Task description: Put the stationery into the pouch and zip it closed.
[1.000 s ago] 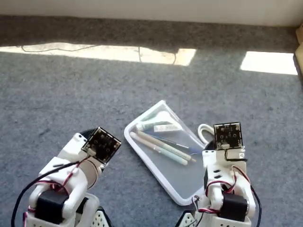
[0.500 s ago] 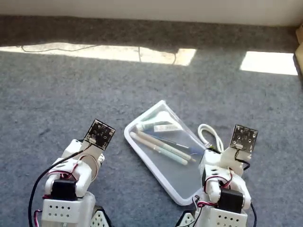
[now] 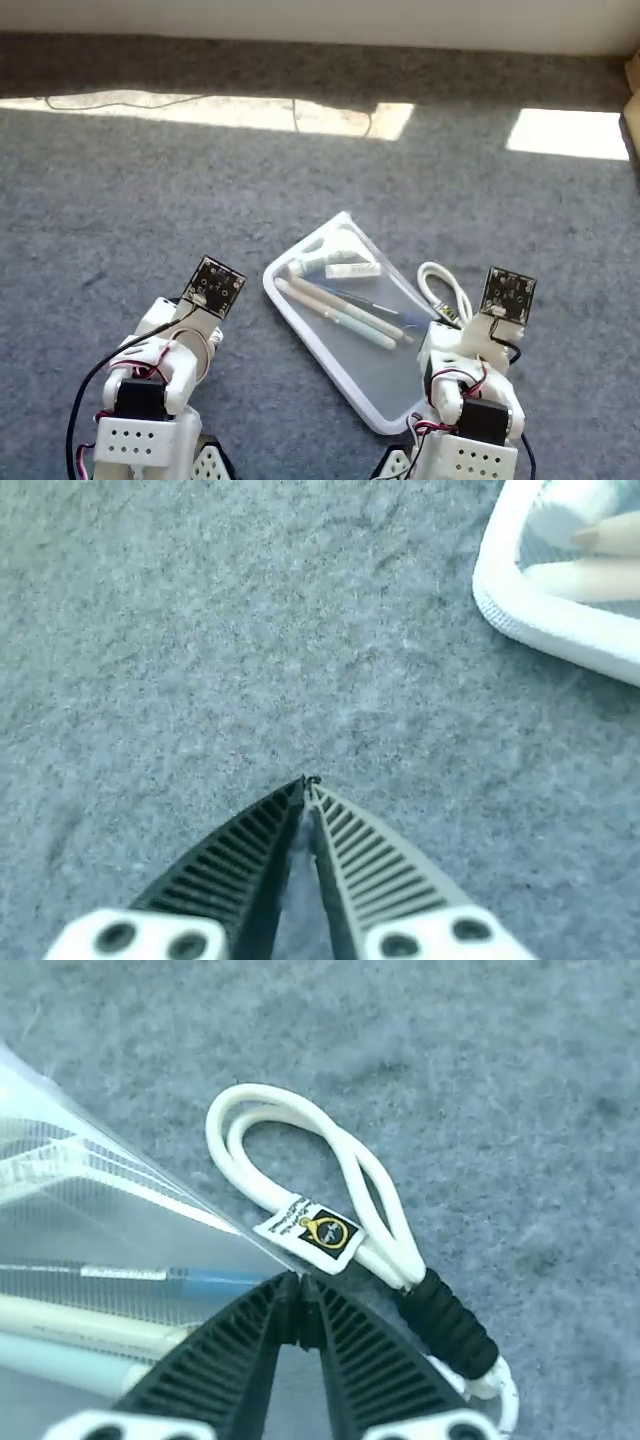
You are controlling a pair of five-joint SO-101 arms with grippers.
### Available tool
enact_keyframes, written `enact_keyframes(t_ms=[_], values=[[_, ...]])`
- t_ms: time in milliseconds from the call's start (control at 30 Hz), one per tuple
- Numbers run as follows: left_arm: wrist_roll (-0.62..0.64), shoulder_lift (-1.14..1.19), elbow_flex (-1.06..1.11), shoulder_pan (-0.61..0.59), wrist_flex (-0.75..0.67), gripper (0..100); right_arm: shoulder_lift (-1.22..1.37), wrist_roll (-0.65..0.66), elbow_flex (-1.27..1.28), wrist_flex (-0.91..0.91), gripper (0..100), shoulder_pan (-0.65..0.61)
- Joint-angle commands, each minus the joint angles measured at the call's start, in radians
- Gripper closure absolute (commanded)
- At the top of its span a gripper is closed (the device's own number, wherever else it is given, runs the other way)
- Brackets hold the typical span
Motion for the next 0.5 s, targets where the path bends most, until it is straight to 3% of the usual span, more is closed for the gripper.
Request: enact_keyframes(t_ms=[0,200,467], values=[[-0.005,-0.008,0.028,-0.007,-0.017,99,-0.005,0.017,0.13,0.002,99.3,0.004],[-0.006,0.001,0.03,-0.007,-0.009,99,-0.005,0.017,0.13,0.002,99.3,0.002],[-0.005,-0.008,0.03,-0.001,0.121,99,-0.005,0.017,0.13,0.002,99.3,0.002]])
